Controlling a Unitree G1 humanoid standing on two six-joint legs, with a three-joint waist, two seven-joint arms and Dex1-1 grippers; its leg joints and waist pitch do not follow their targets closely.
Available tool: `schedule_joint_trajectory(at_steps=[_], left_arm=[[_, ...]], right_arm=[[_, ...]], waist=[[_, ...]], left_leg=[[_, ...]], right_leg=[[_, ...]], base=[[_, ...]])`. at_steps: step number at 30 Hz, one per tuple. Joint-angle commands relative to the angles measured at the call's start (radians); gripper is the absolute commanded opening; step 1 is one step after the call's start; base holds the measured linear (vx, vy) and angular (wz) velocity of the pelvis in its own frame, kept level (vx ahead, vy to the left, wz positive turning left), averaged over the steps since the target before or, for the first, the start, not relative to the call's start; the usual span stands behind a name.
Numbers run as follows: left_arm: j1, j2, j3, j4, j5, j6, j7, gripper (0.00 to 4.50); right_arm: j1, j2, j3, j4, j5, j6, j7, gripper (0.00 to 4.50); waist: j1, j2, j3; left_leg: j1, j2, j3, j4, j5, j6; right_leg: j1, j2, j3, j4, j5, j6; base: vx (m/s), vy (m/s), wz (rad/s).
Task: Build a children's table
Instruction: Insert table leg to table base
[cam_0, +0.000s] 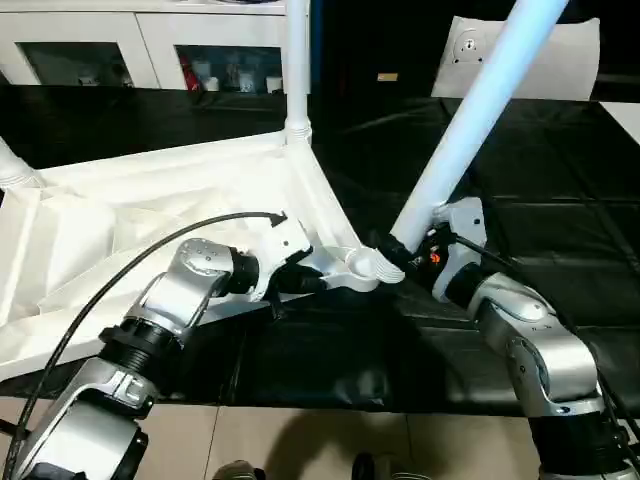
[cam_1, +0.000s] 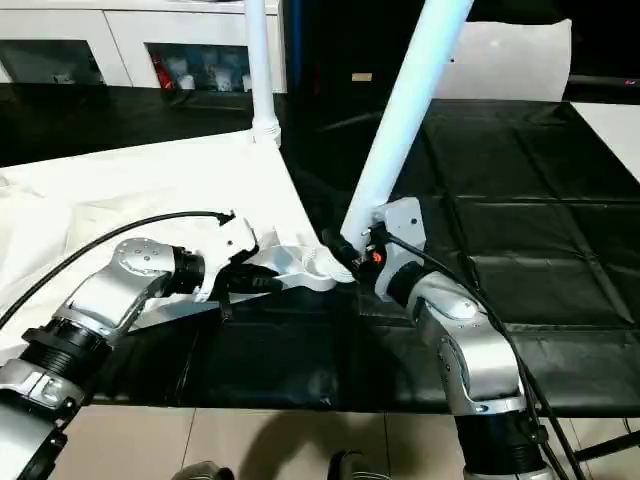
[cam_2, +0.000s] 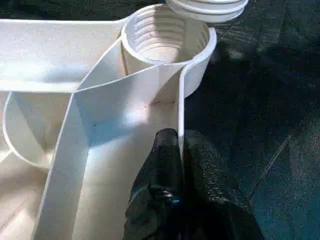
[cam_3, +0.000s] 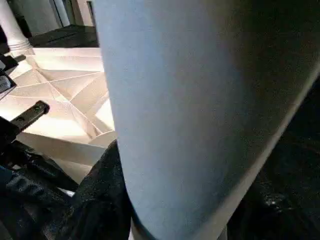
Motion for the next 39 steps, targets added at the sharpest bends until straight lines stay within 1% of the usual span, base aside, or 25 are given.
schedule_joint_trajectory(at_steps=[1,3,6,8,10,11,13,14,15,17,18,19,20,21,22,23,24,25,27,28,29,32,35,36,39], left_arm=[[0.014,0.022,-0.009,-0.006,0.016,0.011,-0.01,0.06],[0.019,0.029,-0.011,-0.015,0.016,0.001,-0.021,0.02],[0.044,0.05,-0.018,-0.049,0.006,-0.072,-0.079,0.0],[0.064,0.071,-0.031,-0.08,0.006,-0.105,-0.119,0.0],[0.076,0.085,-0.042,-0.1,0.011,-0.112,-0.139,0.0],[0.091,0.099,-0.051,-0.119,0.021,-0.122,-0.142,0.0],[0.104,0.109,-0.055,-0.132,0.031,-0.135,-0.138,0.0],[0.107,0.107,-0.049,-0.131,0.038,-0.131,-0.115,0.0],[0.106,0.105,-0.045,-0.127,0.04,-0.129,-0.105,0.0],[0.1,0.096,-0.027,-0.105,0.042,-0.14,-0.081,0.0],[0.097,0.094,-0.021,-0.095,0.044,-0.147,-0.075,0.0],[0.096,0.094,-0.019,-0.093,0.045,-0.149,-0.074,0.0],[0.093,0.096,-0.012,-0.085,0.047,-0.156,-0.07,0.0],[0.094,0.098,-0.008,-0.086,0.044,-0.16,-0.074,0.0],[0.095,0.1,-0.006,-0.088,0.04,-0.162,-0.077,0.0],[0.097,0.103,-0.005,-0.091,0.039,-0.165,-0.081,0.0],[0.098,0.106,-0.005,-0.093,0.039,-0.166,-0.084,0.0],[0.102,0.109,-0.004,-0.099,0.033,-0.168,-0.093,0.0],[0.108,0.109,-0.003,-0.11,0.021,-0.168,-0.106,0.0],[0.112,0.11,-0.007,-0.121,0.013,-0.168,-0.122,0.0],[0.113,0.111,-0.008,-0.122,0.012,-0.169,-0.124,0.0],[0.113,0.108,-0.009,-0.124,0.007,-0.173,-0.135,0.0],[0.111,0.103,-0.014,-0.126,0.008,-0.173,-0.138,0.0],[0.111,0.102,-0.014,-0.127,0.008,-0.172,-0.138,0.0],[0.108,0.103,-0.014,-0.127,0.01,-0.17,-0.14,0.0]], right_arm=[[-0.012,-0.001,0.002,-0.035,0.013,0.007,0.01,1.91],[-0.015,0.001,0.007,-0.04,0.019,0.007,0.019,1.91],[-0.023,0.003,0.029,-0.063,0.04,0.016,0.053,1.91],[-0.033,-0.002,0.049,-0.064,0.04,0.025,0.073,1.91],[-0.04,-0.006,0.06,-0.059,0.041,0.033,0.086,1.91],[-0.051,-0.007,0.071,-0.047,0.042,0.048,0.099,1.91],[-0.06,-0.01,0.084,-0.033,0.04,0.061,0.111,1.91],[-0.059,-0.023,0.108,-0.022,0.03,0.079,0.129,1.91],[-0.059,-0.028,0.116,-0.02,0.026,0.085,0.135,1.91],[-0.056,-0.043,0.143,-0.011,0.009,0.103,0.147,1.91],[-0.056,-0.048,0.151,-0.009,0.003,0.109,0.148,1.91],[-0.057,-0.05,0.153,-0.008,0.001,0.112,0.147,1.91],[-0.06,-0.058,0.16,-0.004,-0.005,0.121,0.146,1.91],[-0.064,-0.063,0.161,-0.003,-0.006,0.129,0.146,1.91],[-0.067,-0.068,0.162,-0.002,-0.006,0.137,0.146,1.91],[-0.069,-0.073,0.159,-0.003,-0.005,0.143,0.147,1.91],[-0.071,-0.075,0.157,-0.003,-0.004,0.148,0.147,1.91],[-0.073,-0.079,0.153,-0.004,0.001,0.158,0.15,1.91],[-0.074,-0.086,0.155,0.0,0.007,0.169,0.16,1.91],[-0.075,-0.089,0.165,0.015,0.001,0.168,0.17,1.91],[-0.075,-0.088,0.167,0.018,0.0,0.167,0.171,1.91],[-0.087,-0.072,0.171,0.05,0.004,0.161,0.174,1.91],[-0.115,-0.043,0.169,0.124,0.013,0.155,0.18,1.91],[-0.121,-0.037,0.168,0.141,0.015,0.154,0.182,1.91],[-0.139,-0.05,0.195,0.201,-0.017,0.129,0.204,1.91]], waist=[[0.004,0.005,-0.07],[0.003,0.004,-0.071],[0.001,0.002,-0.072],[0.0,0.005,-0.073],[0.0,0.008,-0.069],[0.001,0.004,-0.068],[0.003,0.008,-0.067],[0.005,-0.002,-0.064],[0.006,0.002,-0.064],[0.005,0.001,-0.064],[0.004,-0.01,-0.063],[0.006,-0.006,-0.062],[0.006,-0.005,-0.059],[0.005,-0.007,-0.058],[0.005,-0.006,-0.054],[0.005,-0.005,-0.053],[0.004,-0.006,-0.055],[0.004,-0.001,-0.054],[0.003,-0.004,-0.056],[0.002,-0.003,-0.058],[0.002,0.0,-0.058],[0.0,0.0,-0.061],[-0.001,0.0,-0.058],[-0.002,0.001,-0.056],[-0.002,-0.001,-0.055]], left_leg=[[-0.008,0.018,0.001,-0.066,-0.099,0.044],[-0.009,0.018,0.001,-0.065,-0.093,0.047],[-0.012,0.018,0.0,-0.065,-0.078,0.053],[-0.009,0.021,0.0,-0.066,-0.079,0.055],[-0.005,0.023,0.003,-0.067,-0.096,0.052],[-0.004,0.024,0.003,-0.069,-0.103,0.049],[-0.002,0.026,0.002,-0.07,-0.109,0.043],[-0.004,0.026,0.002,-0.072,-0.113,0.039],[-0.003,0.026,0.002,-0.072,-0.112,0.037],[-0.004,0.024,0.002,-0.071,-0.114,0.036],[-0.008,0.022,0.004,-0.071,-0.118,0.037],[-0.006,0.023,0.002,-0.072,-0.12,0.033],[-0.004,0.022,0.003,-0.072,-0.131,0.033],[-0.003,0.021,0.003,-0.073,-0.14,0.032],[0.0,0.021,0.002,-0.075,-0.163,0.029],[0.002,0.022,0.001,-0.076,-0.17,0.028],[0.003,0.022,0.0,-0.076,-0.171,0.027],[0.004,0.023,-0.001,-0.077,-0.172,0.026],[0.003,0.023,-0.002,-0.077,-0.163,0.027],[0.001,0.025,-0.002,-0.077,-0.149,0.029],[0.001,0.025,-0.002,-0.077,-0.145,0.028],[0.0,0.024,-0.001,-0.075,-0.127,0.029],[0.0,0.024,0.0,-0.077,-0.14,0.028],[0.001,0.024,0.0,-0.077,-0.158,0.026],[0.003,0.026,-0.001,-0.078,-0.168,0.022]], right_leg=[[0.081,-0.066,0.051,-0.084,-0.26,-0.151],[0.083,-0.067,0.051,-0.081,-0.238,-0.158],[0.086,-0.066,0.052,-0.078,-0.209,-0.16],[0.083,-0.067,0.052,-0.077,-0.209,-0.165],[0.076,-0.067,0.053,-0.08,-0.228,-0.168],[0.077,-0.067,0.053,-0.081,-0.243,-0.165],[0.075,-0.067,0.053,-0.079,-0.249,-0.166],[0.077,-0.068,0.054,-0.079,-0.265,-0.159],[0.076,-0.068,0.054,-0.079,-0.268,-0.157],[0.077,-0.068,0.054,-0.081,-0.269,-0.155],[0.078,-0.068,0.054,-0.084,-0.288,-0.142],[0.076,-0.069,0.054,-0.082,-0.302,-0.139],[0.073,-0.069,0.054,-0.088,-0.339,-0.127],[0.073,-0.069,0.053,-0.091,-0.362,-0.12],[0.071,-0.071,0.053,-0.098,-0.433,-0.098],[0.069,-0.072,0.053,-0.101,-0.452,-0.091],[0.07,-0.072,0.053,-0.102,-0.469,-0.081],[0.068,-0.073,0.053,-0.102,-0.467,-0.081],[0.069,-0.071,0.053,-0.099,-0.435,-0.088],[0.071,-0.071,0.054,-0.094,-0.388,-0.105],[0.072,-0.071,0.054,-0.092,-0.371,-0.112],[0.075,-0.07,0.054,-0.085,-0.299,-0.145],[0.075,-0.071,0.054,-0.086,-0.31,-0.157],[0.074,-0.073,0.053,-0.091,-0.343,-0.156],[0.073,-0.073,0.053,-0.092,-0.371,-0.145]], base=[[0.0,0.0,0.0],[0.0,0.0,0.0],[0.0,0.0,0.0],[0.0,0.0,0.0],[0.0,0.0,0.0],[0.0,0.0,0.0],[0.0,0.0,0.0],[0.0,0.0,0.0],[0.0,0.0,0.0],[0.0,0.0,0.0],[0.0,0.0,0.0],[0.0,0.0,0.0],[0.0,0.0,0.0],[0.0,0.0,0.0],[0.0,0.0,0.0],[0.0,0.0,0.0],[0.0,0.0,0.0],[0.0,0.0,0.0],[0.0,0.0,0.0],[0.0,0.0,0.0],[0.0,0.0,0.0],[0.0,0.0,0.0],[0.0,0.0,0.0],[0.0,0.0,0.0],[0.0,0.0,0.0]])
